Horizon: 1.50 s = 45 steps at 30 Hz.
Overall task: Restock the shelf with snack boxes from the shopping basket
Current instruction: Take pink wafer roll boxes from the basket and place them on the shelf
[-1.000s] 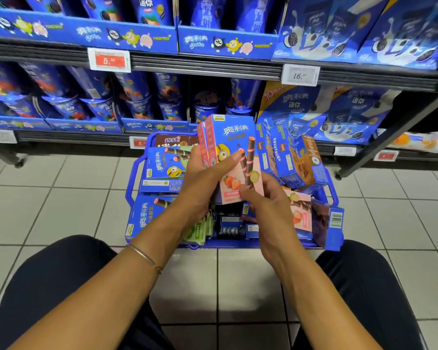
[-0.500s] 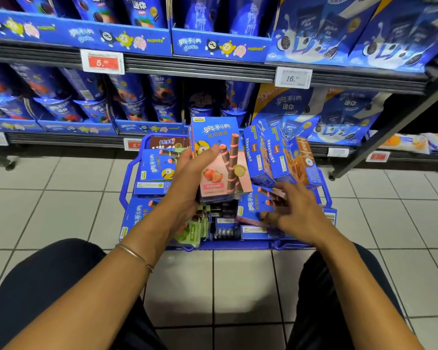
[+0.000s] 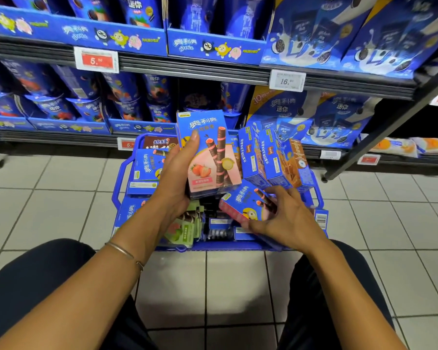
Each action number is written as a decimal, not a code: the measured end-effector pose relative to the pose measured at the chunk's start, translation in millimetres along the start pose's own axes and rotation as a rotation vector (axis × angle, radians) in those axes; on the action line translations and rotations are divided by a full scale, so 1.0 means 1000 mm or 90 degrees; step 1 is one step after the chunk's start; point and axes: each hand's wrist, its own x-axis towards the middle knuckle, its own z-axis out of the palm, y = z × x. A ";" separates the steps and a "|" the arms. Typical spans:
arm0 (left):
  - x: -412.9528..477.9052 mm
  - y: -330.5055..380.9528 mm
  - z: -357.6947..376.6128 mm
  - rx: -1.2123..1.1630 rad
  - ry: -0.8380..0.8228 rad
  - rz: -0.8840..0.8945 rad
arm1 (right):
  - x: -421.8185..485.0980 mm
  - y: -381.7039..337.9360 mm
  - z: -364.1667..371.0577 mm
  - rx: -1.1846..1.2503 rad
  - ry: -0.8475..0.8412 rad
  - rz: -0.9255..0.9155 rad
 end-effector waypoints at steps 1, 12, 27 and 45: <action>0.001 0.002 -0.001 -0.004 -0.003 0.008 | -0.003 -0.002 -0.002 0.035 0.001 0.011; 0.008 0.011 -0.013 -0.047 -0.006 0.039 | -0.018 -0.001 -0.027 0.997 -0.263 0.153; 0.000 -0.002 0.000 0.097 -0.050 0.074 | 0.003 -0.047 -0.033 0.766 0.116 -0.037; 0.010 -0.028 0.000 0.304 -0.035 0.114 | 0.013 -0.076 -0.003 0.590 0.028 0.033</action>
